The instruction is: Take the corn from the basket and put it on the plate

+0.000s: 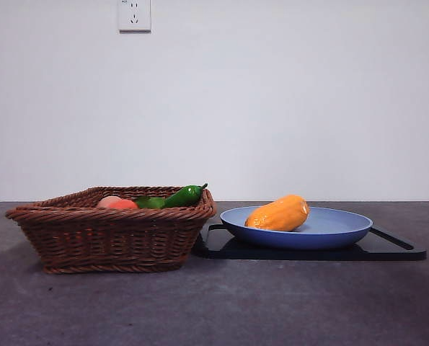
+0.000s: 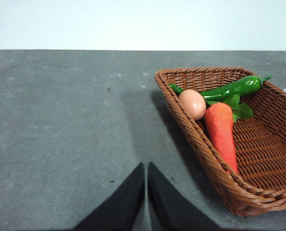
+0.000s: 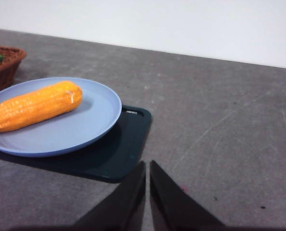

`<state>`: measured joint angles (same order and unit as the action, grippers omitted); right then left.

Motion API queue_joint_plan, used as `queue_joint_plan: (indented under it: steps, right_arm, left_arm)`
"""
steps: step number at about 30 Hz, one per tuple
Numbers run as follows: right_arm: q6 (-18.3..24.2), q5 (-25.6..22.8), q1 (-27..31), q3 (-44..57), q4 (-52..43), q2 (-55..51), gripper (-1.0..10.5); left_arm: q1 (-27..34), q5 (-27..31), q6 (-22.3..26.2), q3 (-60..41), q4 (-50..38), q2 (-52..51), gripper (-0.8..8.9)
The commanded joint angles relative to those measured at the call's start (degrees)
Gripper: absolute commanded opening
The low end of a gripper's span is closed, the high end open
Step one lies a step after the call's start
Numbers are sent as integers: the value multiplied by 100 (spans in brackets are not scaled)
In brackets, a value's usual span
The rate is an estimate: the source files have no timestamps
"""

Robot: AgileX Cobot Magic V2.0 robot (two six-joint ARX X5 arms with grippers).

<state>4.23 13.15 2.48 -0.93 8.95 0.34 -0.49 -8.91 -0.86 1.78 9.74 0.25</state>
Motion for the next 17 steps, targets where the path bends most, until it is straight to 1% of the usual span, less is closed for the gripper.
queue_joint_plan:
  steps: [1,13,17]
  right_arm:
    - [-74,-13,7,35,28,-13,2]
    - [-72,-4,-52,35,13,-13,2]
    - [-72,-118,-122,33,11,-13,2]
  left_arm:
    - [11,13,-26,-160,-28,-7,8]
    - [11,13,-26,-160,-57,-7,8]
    - [11,13,-26,-160,-57,-7,8]
